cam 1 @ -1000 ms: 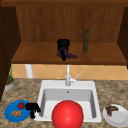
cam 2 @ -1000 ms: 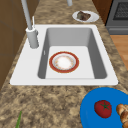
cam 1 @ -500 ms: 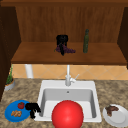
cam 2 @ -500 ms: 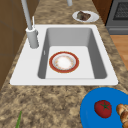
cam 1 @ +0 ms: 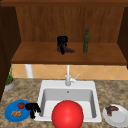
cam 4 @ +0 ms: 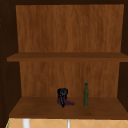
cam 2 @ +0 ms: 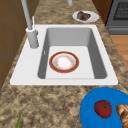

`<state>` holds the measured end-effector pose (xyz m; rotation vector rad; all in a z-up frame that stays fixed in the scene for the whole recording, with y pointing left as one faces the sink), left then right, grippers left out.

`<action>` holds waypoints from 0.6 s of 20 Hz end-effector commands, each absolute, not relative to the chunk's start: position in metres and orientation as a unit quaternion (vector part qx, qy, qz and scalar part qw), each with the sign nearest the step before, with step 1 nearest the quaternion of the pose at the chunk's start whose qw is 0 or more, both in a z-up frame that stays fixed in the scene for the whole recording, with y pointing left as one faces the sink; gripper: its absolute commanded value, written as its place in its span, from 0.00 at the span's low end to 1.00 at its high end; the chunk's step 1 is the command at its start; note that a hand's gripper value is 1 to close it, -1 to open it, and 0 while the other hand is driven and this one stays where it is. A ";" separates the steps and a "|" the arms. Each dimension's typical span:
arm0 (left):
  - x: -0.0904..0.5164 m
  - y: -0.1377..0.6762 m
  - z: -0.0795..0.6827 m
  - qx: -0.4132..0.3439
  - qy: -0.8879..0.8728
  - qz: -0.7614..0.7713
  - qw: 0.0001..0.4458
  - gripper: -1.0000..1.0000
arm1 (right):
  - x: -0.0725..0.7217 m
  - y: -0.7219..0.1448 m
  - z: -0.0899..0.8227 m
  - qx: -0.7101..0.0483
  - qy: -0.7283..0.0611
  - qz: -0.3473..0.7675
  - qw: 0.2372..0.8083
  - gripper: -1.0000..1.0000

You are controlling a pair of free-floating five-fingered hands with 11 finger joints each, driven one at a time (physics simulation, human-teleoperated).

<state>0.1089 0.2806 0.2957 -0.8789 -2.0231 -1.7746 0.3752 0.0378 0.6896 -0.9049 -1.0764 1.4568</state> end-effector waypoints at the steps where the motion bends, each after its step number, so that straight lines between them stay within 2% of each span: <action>1: 0.109 0.281 0.296 -0.307 -0.706 -0.619 0.155 0.50 | 0.406 0.043 0.659 -0.386 -0.443 0.619 0.522 1.00; 6: 0.109 0.281 0.296 -0.307 -0.706 -0.619 0.155 0.50 | 0.444 0.043 0.617 -0.383 -0.445 0.629 0.509 1.00; 12: 0.109 0.281 0.296 -0.307 -0.706 -0.619 0.155 0.50 | 0.453 0.034 0.570 -0.374 -0.469 0.630 0.493 1.00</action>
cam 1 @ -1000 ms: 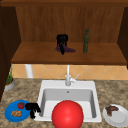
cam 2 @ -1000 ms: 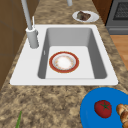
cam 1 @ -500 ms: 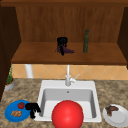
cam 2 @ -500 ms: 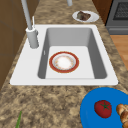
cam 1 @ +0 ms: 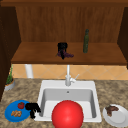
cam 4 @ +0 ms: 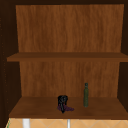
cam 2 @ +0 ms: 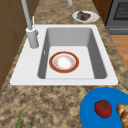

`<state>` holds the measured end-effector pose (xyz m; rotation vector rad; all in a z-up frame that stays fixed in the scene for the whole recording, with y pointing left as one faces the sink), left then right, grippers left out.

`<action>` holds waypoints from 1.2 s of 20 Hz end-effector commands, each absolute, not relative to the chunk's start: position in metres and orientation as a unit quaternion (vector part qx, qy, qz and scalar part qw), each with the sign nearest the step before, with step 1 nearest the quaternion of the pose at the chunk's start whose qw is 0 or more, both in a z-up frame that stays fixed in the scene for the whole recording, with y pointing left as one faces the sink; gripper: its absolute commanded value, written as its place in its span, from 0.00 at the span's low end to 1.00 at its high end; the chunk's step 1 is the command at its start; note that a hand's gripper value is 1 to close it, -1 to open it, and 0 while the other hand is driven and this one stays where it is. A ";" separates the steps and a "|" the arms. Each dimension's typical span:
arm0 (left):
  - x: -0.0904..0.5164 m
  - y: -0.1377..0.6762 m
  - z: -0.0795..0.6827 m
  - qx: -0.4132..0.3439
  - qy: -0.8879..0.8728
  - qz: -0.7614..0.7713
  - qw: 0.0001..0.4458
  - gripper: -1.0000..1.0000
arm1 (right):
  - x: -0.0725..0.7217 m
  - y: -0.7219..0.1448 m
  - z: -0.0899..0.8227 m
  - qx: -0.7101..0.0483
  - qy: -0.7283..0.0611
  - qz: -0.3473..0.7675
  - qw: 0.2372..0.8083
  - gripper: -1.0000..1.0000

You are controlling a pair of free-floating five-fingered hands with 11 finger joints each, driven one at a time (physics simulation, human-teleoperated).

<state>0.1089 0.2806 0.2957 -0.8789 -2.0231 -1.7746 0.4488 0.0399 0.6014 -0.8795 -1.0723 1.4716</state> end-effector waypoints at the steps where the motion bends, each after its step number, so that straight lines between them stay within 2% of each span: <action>1: 0.109 0.281 0.296 -0.307 -0.706 -0.619 0.155 0.50 | 0.464 0.033 0.570 -0.368 -0.461 0.635 0.499 1.00; 6: 0.109 0.281 0.296 -0.307 -0.706 -0.619 0.155 0.50 | 0.495 0.028 0.614 -0.329 -0.455 0.626 0.541 1.00; 8: 0.109 0.281 0.296 -0.307 -0.706 -0.619 0.155 0.50 | 0.502 0.025 0.616 -0.323 -0.460 0.626 0.540 1.00; 15: 0.109 0.281 0.296 -0.307 -0.706 -0.619 0.155 0.50 | 0.522 0.023 0.603 -0.375 -0.478 0.619 0.497 1.00; 19: 0.109 0.281 0.296 -0.307 -0.706 -0.619 0.155 0.50 | 0.526 0.025 0.569 -0.372 -0.485 0.611 0.504 1.00; 24: 0.109 0.281 0.296 -0.307 -0.706 -0.619 0.155 0.50 | 0.538 0.024 0.571 -0.338 -0.441 0.637 0.534 1.00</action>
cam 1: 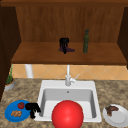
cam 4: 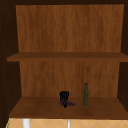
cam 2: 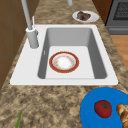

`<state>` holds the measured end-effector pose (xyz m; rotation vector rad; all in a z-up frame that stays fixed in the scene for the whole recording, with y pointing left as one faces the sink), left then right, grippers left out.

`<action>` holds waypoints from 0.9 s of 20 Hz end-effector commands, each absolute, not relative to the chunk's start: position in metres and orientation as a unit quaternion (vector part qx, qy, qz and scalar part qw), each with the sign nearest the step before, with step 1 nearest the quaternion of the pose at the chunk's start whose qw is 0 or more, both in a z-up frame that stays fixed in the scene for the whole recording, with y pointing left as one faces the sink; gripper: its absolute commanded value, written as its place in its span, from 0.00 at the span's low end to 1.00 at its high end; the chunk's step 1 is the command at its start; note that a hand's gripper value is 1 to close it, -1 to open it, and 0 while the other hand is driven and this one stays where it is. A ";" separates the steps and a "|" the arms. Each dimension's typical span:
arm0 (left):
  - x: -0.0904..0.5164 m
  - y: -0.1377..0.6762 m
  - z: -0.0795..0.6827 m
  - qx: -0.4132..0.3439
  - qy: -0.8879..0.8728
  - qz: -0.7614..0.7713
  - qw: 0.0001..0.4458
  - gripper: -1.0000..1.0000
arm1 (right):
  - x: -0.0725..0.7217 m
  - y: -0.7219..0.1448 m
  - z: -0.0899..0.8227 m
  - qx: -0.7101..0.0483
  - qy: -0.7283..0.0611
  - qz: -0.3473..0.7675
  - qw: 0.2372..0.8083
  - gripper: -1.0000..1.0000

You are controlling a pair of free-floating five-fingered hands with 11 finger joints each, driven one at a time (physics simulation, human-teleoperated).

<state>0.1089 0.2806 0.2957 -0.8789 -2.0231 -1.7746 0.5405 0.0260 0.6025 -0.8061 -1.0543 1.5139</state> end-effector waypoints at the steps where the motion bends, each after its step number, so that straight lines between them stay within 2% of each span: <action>1: 0.109 0.281 0.296 -0.307 -0.706 -0.619 0.155 0.50 | 0.540 0.021 0.572 -0.326 -0.429 0.644 0.543 0.00; 5: 0.109 0.281 0.296 -0.307 -0.706 -0.619 0.155 0.50 | 0.547 0.018 0.639 -0.349 -0.453 0.629 0.527 0.00; 13: 0.109 0.281 0.296 -0.307 -0.706 -0.619 0.155 0.50 | 0.522 0.002 0.694 -0.352 -0.448 0.635 0.521 0.00; 18: 0.109 0.281 0.296 -0.307 -0.706 -0.619 0.155 0.50 | 0.495 -0.009 0.718 -0.332 -0.450 0.631 0.537 0.00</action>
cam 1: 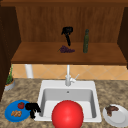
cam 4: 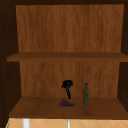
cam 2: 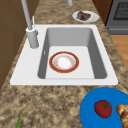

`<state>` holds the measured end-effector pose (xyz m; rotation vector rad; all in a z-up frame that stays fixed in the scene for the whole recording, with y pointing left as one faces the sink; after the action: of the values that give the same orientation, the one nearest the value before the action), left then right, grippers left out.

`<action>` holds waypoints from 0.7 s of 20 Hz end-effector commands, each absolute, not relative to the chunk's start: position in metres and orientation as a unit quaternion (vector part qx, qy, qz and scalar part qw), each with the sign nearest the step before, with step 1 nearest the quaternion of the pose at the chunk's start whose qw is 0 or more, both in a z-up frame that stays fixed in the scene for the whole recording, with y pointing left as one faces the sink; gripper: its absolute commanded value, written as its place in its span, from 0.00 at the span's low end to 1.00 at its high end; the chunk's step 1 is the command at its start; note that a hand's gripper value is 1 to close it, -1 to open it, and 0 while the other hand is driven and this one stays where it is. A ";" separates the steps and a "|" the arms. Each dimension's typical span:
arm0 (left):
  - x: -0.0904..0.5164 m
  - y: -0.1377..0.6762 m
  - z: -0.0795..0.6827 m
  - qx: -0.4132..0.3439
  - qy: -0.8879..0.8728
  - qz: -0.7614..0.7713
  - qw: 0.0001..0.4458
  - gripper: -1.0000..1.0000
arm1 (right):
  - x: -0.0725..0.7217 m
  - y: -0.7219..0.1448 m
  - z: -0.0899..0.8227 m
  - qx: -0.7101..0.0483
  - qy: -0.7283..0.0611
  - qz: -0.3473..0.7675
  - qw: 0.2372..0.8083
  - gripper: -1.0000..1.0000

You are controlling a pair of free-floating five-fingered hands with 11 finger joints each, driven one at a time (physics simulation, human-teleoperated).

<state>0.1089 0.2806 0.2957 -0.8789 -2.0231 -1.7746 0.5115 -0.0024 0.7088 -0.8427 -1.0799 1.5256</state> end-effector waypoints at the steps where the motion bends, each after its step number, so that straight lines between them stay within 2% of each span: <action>1: 0.109 0.281 0.296 -0.307 -0.706 -0.619 0.155 0.50 | 0.486 -0.009 0.718 -0.331 -0.453 0.633 0.534 0.00; 5: 0.109 0.281 0.296 -0.307 -0.706 -0.619 0.155 0.50 | 0.455 -0.012 0.719 -0.361 -0.466 0.616 0.523 0.00; 14: 0.109 0.281 0.296 -0.307 -0.706 -0.619 0.155 0.50 | 0.385 -0.022 0.719 -0.369 -0.463 0.617 0.519 0.00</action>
<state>0.1089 0.2806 0.2957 -0.8789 -2.0231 -1.7746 0.4071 -0.0189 0.7209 -0.8801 -1.1213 1.5107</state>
